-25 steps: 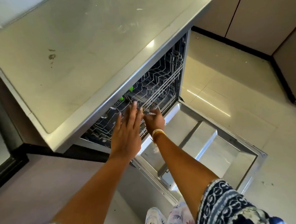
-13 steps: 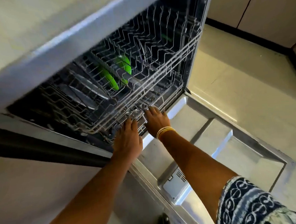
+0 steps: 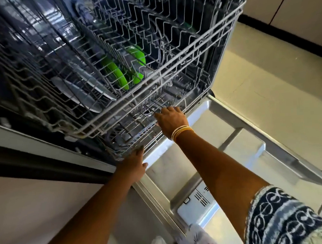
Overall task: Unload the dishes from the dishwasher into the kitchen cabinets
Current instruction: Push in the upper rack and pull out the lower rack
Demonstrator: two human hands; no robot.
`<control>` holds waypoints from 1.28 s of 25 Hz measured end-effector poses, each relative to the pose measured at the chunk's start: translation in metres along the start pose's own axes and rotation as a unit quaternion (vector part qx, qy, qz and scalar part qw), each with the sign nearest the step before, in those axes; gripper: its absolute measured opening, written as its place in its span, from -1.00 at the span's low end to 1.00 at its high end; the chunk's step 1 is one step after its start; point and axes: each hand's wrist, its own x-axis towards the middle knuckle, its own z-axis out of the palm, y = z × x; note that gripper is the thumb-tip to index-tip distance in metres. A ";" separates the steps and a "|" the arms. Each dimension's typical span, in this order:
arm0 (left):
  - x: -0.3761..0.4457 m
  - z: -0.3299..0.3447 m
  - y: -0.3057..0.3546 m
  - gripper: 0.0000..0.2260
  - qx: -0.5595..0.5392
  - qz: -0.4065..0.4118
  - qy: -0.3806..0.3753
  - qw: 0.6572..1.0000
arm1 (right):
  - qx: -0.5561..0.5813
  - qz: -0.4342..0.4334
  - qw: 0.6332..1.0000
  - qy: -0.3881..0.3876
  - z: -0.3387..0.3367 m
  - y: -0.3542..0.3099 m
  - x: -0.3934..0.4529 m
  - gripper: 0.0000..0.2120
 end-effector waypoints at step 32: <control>-0.222 0.185 0.227 -0.36 -0.054 0.114 -0.247 0.961 | -0.001 0.120 0.989 -0.090 0.026 0.104 -0.396 -0.74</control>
